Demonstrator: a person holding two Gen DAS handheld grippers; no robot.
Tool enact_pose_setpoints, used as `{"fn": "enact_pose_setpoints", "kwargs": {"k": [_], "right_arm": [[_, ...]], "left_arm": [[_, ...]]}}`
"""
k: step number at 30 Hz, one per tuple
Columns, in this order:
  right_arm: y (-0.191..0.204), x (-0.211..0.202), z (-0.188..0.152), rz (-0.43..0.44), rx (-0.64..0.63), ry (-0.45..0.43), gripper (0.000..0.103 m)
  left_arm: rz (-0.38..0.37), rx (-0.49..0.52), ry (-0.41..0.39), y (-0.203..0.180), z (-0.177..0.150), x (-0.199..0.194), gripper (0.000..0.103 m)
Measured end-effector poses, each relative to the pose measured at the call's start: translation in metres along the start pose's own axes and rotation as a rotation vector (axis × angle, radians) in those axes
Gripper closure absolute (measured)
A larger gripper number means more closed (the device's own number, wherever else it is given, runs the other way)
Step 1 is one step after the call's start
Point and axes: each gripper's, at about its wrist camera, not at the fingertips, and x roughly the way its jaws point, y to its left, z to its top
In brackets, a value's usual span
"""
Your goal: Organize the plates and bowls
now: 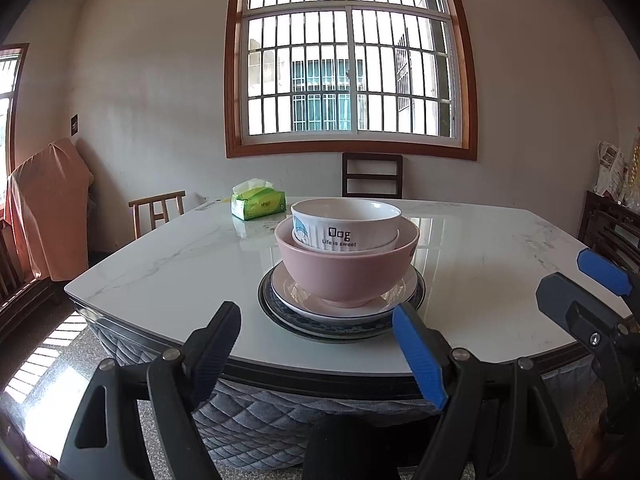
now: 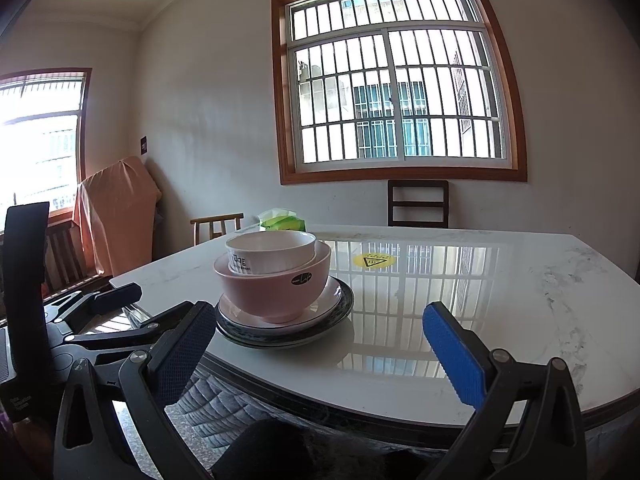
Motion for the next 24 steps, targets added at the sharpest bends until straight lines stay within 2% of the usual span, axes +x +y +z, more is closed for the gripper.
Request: {"fn": "enact_pose_setpoints", "kwargs": {"k": [18,21,24], "right_arm": [[-0.006,0.0,-0.002,0.0,0.021,0.016,0.0],[-0.013,0.003,-0.002,-0.004,0.037,0.029,0.0],[-0.032,0.009,0.0,-0.025,0.07,0.067,0.0]], "left_arm": [[-0.007,0.004,0.02,0.0,-0.003,0.005,0.023],[0.023,0.006,-0.003,-0.001,-0.006,0.005,0.021],[0.028,0.007,0.018,-0.001,-0.008,0.008,0.021]]}}
